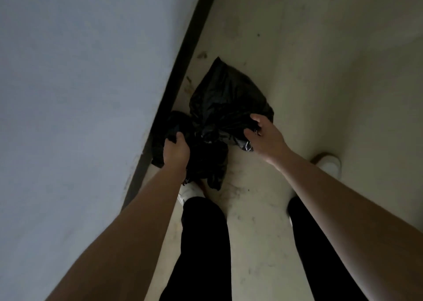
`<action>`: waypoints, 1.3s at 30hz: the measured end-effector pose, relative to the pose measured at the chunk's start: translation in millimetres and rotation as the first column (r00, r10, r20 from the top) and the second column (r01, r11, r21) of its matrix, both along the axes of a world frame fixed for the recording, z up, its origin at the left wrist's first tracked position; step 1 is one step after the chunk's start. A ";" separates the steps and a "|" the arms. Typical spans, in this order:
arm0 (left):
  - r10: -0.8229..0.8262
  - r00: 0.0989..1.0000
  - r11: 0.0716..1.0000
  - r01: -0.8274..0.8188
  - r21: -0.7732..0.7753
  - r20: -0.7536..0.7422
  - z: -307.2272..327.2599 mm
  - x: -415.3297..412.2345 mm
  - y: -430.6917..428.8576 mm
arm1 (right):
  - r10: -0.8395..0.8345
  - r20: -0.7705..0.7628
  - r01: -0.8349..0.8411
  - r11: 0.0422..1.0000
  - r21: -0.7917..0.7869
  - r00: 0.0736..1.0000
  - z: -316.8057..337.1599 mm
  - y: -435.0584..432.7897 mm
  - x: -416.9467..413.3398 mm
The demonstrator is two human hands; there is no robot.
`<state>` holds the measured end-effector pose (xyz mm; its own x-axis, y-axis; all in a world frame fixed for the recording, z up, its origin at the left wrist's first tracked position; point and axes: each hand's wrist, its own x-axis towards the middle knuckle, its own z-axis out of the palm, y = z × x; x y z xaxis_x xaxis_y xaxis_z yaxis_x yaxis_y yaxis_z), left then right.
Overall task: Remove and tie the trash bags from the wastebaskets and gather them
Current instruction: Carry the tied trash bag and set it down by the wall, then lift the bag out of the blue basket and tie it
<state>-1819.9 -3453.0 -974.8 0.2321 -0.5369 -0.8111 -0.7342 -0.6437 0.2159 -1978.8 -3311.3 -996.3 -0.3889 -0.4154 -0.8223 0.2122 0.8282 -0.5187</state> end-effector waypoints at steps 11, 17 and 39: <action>-0.407 0.905 0.899 0.373 -0.228 -0.125 143.0 -69.5 -37.4 | 0.135 -0.188 -0.152 0.985 -0.083 0.973 142.3 -29.5 -71.9; -0.684 0.727 0.559 0.575 -0.597 0.060 338.9 -146.6 -49.6 | 0.167 -0.480 -0.291 0.936 -0.196 0.861 334.7 -48.2 -140.0; 0.316 0.742 0.231 0.545 -0.806 0.592 902.3 352.9 309.4 | -0.013 -0.960 -0.960 0.019 -0.279 0.278 864.8 39.4 228.1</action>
<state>-1466.9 -3143.6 -72.5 0.1975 -0.7971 0.5706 -0.9796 -0.1823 0.0843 -1750.7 -3271.9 -131.5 0.2723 -0.8249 0.4953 -0.7476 -0.5055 -0.4308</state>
